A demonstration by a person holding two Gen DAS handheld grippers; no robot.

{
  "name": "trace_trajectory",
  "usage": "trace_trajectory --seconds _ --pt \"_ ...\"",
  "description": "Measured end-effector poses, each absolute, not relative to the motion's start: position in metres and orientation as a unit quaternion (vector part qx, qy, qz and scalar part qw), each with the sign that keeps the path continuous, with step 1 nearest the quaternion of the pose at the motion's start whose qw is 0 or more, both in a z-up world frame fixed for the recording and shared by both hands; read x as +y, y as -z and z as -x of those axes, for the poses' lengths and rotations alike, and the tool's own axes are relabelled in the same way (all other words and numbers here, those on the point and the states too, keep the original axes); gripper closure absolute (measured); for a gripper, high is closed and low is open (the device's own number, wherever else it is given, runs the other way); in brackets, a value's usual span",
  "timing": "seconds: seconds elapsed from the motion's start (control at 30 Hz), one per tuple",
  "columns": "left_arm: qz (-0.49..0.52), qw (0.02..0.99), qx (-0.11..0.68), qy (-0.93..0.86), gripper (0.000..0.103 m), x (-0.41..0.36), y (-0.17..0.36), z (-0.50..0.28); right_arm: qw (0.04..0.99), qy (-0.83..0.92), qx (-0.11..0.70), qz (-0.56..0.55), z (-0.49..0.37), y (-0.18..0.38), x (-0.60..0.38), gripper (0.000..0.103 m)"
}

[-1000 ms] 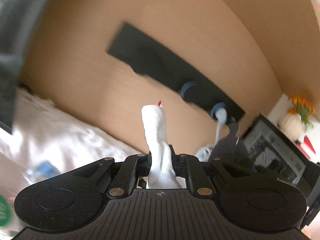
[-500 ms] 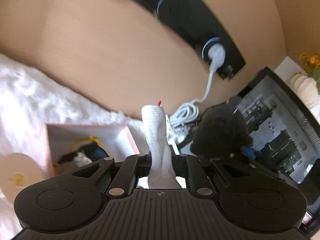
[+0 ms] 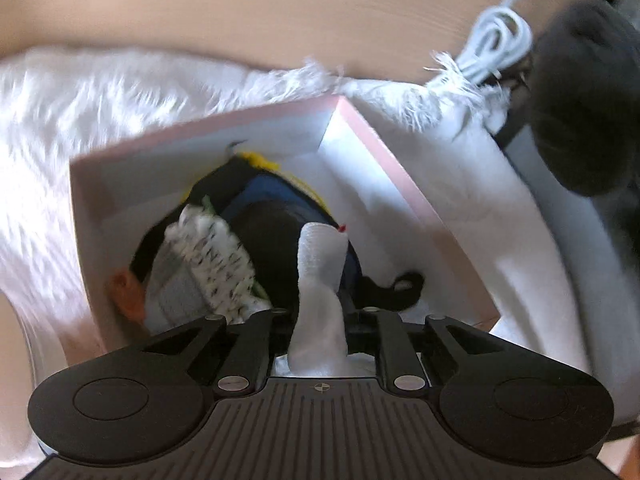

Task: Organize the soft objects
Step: 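Carry the white sock with the left gripper while the right gripper carries the black plush toward the box, then release the white sock and black plush into the pink box with both grippers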

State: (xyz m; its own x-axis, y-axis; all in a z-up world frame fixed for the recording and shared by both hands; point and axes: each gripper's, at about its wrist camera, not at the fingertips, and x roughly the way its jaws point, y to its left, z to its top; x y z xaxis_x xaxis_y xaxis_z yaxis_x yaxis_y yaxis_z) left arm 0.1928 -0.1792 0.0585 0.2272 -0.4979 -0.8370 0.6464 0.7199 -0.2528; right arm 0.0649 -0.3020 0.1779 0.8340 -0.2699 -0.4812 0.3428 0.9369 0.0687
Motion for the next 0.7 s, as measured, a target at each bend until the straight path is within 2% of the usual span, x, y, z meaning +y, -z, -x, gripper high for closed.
trace_trajectory --seconds 0.1,0.27,0.5,0.7 --pt "-0.078 0.815 0.450 0.357 0.086 -0.177 -0.073 -0.188 0.953 0.161 0.244 -0.078 -0.067 -0.175 -0.304 0.039" --pt "0.037 0.835 0.416 0.358 0.085 -0.139 -0.102 -0.208 0.955 0.154 0.240 -0.076 -0.063 -0.176 -0.300 0.039" --pt "0.150 0.803 0.401 0.415 0.084 -0.108 -0.125 -0.218 0.955 0.136 0.254 -0.074 -0.066 -0.172 -0.294 0.039" --pt "0.139 0.810 0.391 0.415 0.084 -0.108 -0.141 -0.208 0.954 0.107 0.272 -0.063 -0.065 -0.163 -0.284 0.039"
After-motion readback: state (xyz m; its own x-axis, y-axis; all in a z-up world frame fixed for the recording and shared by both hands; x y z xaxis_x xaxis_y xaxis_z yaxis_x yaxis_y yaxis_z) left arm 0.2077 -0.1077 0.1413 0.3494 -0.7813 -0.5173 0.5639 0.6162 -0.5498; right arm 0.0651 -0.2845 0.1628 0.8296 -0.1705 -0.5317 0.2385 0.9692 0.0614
